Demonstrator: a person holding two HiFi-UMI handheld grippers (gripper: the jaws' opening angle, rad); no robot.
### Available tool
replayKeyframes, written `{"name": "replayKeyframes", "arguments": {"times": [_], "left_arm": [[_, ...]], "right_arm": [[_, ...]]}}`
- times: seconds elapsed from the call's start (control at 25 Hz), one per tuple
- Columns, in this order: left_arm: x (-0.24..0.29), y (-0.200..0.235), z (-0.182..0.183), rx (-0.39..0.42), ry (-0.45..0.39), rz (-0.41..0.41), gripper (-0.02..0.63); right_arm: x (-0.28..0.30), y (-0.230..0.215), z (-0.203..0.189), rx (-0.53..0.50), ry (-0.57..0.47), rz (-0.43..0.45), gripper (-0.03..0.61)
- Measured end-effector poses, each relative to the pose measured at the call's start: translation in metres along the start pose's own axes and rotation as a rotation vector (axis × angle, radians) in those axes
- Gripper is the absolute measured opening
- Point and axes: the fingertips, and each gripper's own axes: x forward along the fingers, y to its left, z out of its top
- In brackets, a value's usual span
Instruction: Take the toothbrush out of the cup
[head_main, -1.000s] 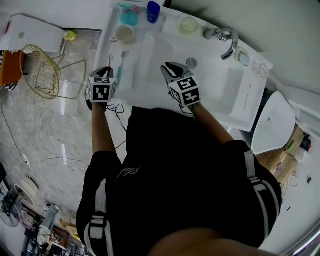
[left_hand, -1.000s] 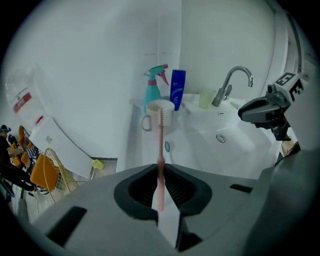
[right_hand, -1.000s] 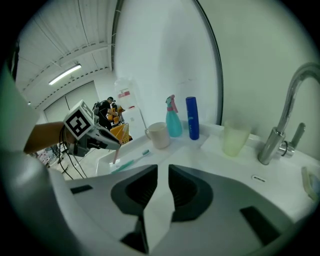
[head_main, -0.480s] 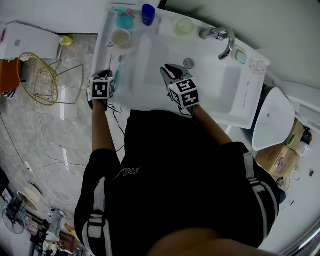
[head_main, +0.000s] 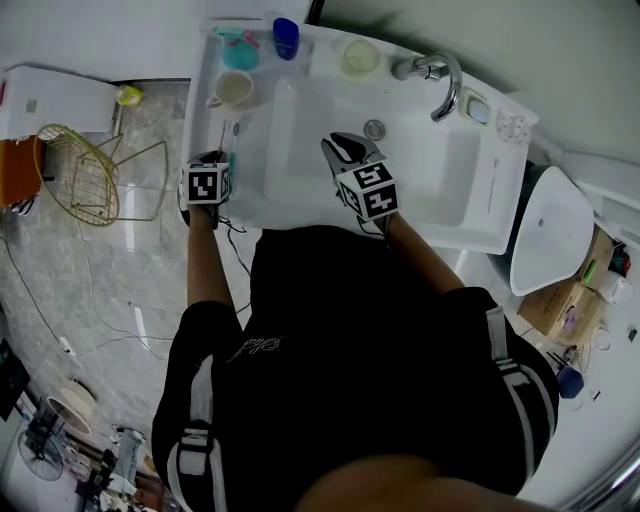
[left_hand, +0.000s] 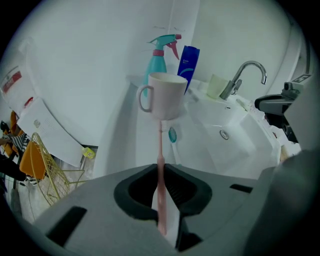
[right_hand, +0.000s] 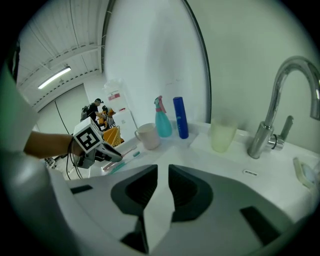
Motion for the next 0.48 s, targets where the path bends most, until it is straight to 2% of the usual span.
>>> {"name": "replayKeyframes", "arguments": {"times": [0.16,0.28,0.48], "left_arm": [[0.001,0.009,0.002,-0.013,-0.005,0.043,0.056],[-0.002,0.014,0.010,-0.038,-0.047,0.057,0.155],[-0.015,0.006,0.020,-0.051,-0.106,0.058,0.193]], "right_arm": [[-0.002,-0.003,0.000,0.013,-0.001,-0.009,0.075],[-0.004,-0.005,-0.001,0.020,-0.004,-0.013,0.075],[-0.006,-0.009,-0.005,0.031,-0.005,-0.018,0.075]]}}
